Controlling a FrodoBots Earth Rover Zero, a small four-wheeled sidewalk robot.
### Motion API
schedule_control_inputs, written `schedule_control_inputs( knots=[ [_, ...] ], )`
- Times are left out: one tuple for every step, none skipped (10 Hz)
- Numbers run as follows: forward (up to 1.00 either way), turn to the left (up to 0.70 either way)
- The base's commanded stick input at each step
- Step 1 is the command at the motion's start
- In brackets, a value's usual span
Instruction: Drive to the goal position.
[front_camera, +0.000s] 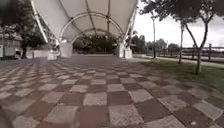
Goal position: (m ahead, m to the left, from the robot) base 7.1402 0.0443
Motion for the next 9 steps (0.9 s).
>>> schedule_control_inputs(
  knots=[
    [0.50,0.01],
    [0.50,0.00],
    [0.50,0.00],
    [0.50,0.00],
    [0.50,0.00],
    [0.50,0.00],
    [0.50,0.00],
    [0.50,0.00],
    [0.50,0.02]
  ],
)
